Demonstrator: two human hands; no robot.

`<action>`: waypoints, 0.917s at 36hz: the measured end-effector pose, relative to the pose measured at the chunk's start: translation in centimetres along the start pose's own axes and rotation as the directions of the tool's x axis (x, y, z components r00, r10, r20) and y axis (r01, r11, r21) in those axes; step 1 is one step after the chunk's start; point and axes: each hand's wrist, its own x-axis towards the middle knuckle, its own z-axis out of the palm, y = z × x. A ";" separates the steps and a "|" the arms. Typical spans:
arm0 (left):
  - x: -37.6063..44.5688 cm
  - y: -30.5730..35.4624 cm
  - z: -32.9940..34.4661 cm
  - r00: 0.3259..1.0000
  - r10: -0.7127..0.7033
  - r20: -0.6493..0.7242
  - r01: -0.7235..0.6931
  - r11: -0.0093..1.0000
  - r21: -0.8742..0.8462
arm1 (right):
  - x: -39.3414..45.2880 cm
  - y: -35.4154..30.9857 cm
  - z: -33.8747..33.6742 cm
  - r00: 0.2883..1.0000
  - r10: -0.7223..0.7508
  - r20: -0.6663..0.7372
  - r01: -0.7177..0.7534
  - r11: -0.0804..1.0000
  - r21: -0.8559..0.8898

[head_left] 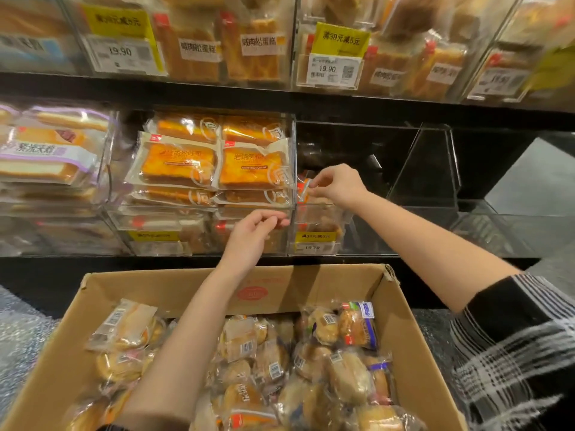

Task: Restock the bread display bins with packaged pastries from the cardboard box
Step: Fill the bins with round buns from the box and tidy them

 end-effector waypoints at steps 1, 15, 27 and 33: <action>-0.2 -0.3 -0.2 1.000 -0.022 0.019 0.021 1.000 0.022 | -0.6 -0.2 0.1 0.998 -0.036 -0.054 0.038 0.999 0.023; -3.9 -1.9 -5.7 0.804 -0.423 0.418 0.049 0.747 0.663 | -11.6 -4.3 8.3 0.984 -0.126 -0.126 0.160 0.939 0.306; -7.2 -7.5 -9.5 0.647 -0.698 0.308 -0.033 0.378 0.925 | -15.3 -2.2 16.2 0.914 -0.029 0.404 0.004 0.998 0.065; -8.4 -9.9 -9.7 0.578 -0.775 0.255 -0.111 0.235 0.966 | -15.5 -1.0 17.7 0.873 0.006 0.488 0.006 1.000 -0.025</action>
